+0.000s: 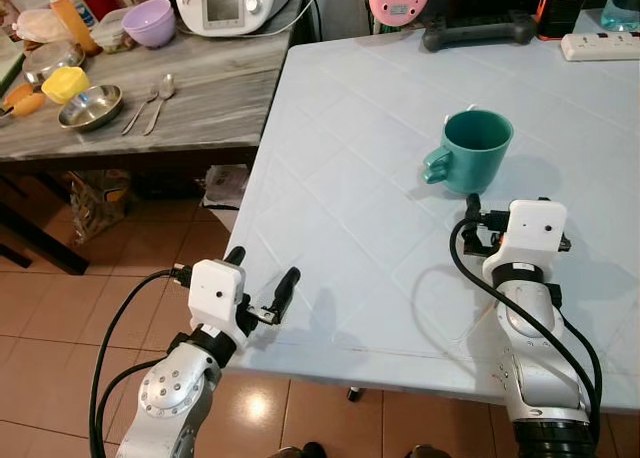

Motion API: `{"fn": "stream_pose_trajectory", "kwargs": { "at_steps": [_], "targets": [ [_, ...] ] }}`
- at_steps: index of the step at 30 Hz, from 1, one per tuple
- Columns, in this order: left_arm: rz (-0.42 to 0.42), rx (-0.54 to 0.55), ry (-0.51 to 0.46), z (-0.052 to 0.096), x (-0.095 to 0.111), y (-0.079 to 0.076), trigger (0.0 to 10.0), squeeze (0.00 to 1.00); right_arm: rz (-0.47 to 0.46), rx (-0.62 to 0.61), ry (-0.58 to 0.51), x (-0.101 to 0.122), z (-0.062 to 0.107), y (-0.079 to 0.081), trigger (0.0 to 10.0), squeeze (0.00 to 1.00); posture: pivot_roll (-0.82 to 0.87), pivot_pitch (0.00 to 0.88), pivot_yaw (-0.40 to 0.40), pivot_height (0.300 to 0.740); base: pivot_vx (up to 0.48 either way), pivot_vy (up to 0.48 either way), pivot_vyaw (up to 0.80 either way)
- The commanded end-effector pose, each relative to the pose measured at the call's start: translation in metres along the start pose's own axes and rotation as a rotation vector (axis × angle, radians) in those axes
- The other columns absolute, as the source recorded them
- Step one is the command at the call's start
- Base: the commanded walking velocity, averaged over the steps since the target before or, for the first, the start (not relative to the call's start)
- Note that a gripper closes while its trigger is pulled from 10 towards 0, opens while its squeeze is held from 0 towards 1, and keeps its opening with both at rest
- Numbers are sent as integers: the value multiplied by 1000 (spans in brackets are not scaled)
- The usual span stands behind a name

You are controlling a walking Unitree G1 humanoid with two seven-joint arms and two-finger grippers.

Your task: Setting the table

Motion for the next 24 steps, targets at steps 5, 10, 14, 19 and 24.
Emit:
{"fn": "stream_pose_trajectory", "kwargs": {
  "at_steps": [5,10,14,19,24],
  "targets": [
    [-53,40,33,5,-4,11,10000,0,-56,178,-13,8,-1,54,10000,0,-165,172,184,740,0,0,0],
    [-126,-10,46,13,-6,17,10000,0,-73,275,-3,7,-1,81,10000,0,-138,183,172,740,0,0,0],
    [-152,-14,52,14,-8,25,10000,0,-55,299,-15,11,-4,88,10000,0,-145,185,165,740,0,0,0],
    [-127,0,46,8,-6,20,10000,0,-79,212,-26,17,-15,86,10000,0,-162,199,177,740,0,0,0],
    [-104,-62,42,7,-6,5,10000,0,-103,179,-30,20,-21,95,10000,0,-172,215,192,740,0,0,0]
  ]
}}
Point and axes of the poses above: a point about 5 cm out from each wrist's last joint towards the gripper, its own z axis pointing back from the gripper into the wrist, its own x axis along the axis of the wrist's last joint, y = z × x, the point moved 6 cm from there along -z, pointing out of the wrist towards the gripper, and after that the axes turned 13 degrees about -z, right-handed, at the moved point
